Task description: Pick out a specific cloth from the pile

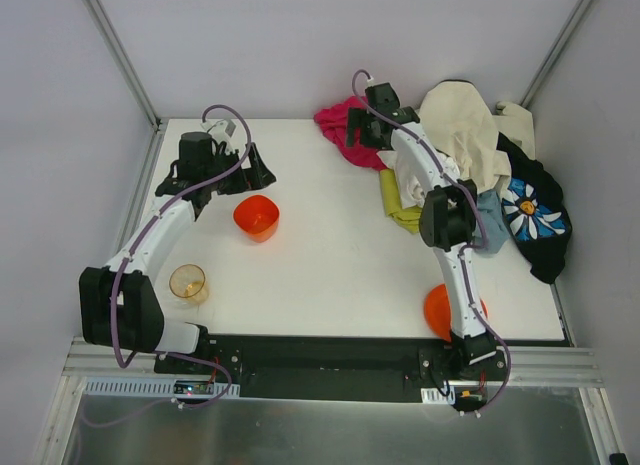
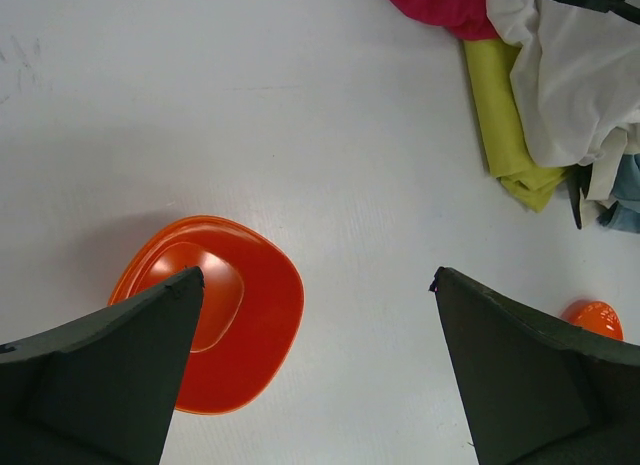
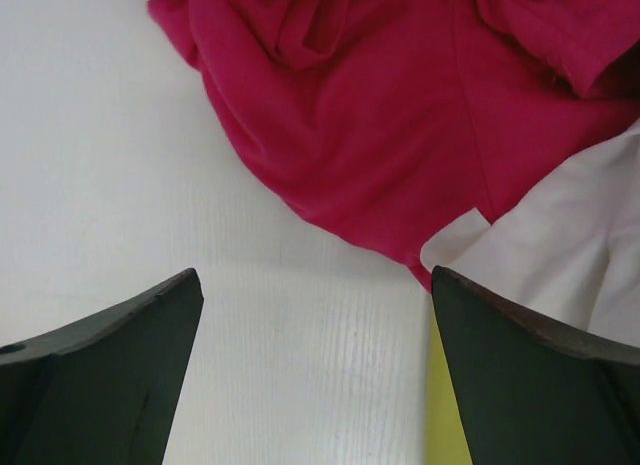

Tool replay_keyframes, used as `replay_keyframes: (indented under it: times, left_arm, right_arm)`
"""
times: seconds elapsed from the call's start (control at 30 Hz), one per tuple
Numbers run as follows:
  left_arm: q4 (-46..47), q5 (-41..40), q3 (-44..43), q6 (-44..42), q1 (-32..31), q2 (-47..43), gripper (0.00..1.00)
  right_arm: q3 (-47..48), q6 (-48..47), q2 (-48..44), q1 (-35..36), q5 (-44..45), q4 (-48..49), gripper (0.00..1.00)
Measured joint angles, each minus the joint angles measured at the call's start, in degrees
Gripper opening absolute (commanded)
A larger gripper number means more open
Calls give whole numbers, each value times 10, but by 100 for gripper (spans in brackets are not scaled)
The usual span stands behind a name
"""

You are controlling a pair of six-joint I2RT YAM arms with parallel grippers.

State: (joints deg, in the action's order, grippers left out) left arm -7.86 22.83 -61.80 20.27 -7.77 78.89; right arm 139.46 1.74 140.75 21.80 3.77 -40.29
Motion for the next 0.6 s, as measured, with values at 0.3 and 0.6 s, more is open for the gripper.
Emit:
replay_keyframes:
  times: [0.3,0.6]
  left_arm:
    - [0,13,0,1,0,10,99]
    - [1,27,0,1,0,25,99]
  right_arm:
    - [-5,59,37,-15,53,11,94]
    - [-6,104,53,-53,54,12,75]
